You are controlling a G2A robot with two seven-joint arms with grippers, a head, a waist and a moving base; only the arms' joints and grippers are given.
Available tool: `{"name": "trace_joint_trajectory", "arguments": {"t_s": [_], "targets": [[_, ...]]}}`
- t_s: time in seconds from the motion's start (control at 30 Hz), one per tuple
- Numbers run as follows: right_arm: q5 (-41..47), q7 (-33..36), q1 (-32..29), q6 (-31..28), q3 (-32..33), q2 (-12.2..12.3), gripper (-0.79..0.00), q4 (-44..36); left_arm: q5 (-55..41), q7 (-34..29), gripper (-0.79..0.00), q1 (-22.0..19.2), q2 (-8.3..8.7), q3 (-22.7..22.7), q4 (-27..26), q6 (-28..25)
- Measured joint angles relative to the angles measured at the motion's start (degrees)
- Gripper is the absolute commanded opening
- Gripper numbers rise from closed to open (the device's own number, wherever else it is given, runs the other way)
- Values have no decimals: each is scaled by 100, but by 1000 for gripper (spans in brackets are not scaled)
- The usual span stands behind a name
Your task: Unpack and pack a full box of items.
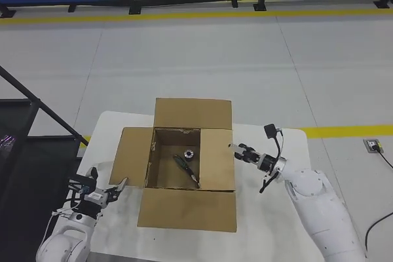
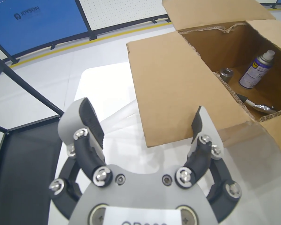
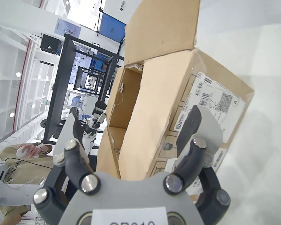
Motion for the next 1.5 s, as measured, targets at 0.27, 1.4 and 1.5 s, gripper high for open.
{"name": "trace_joint_trajectory", "arguments": {"t_s": [0.27, 1.4, 1.5], "targets": [[249, 656, 231, -409, -313, -30, 0, 282, 5, -16, 0, -17, 1, -11, 32, -4], [1362, 183, -400, -2395, -77, 108, 0, -376, -607, 276, 0, 1132, 31, -482, -2322, -801], [1427, 422, -489, -2528, -47, 161, 0, -485, -873, -174, 0, 846, 33, -227, -2297, -1021]]}}
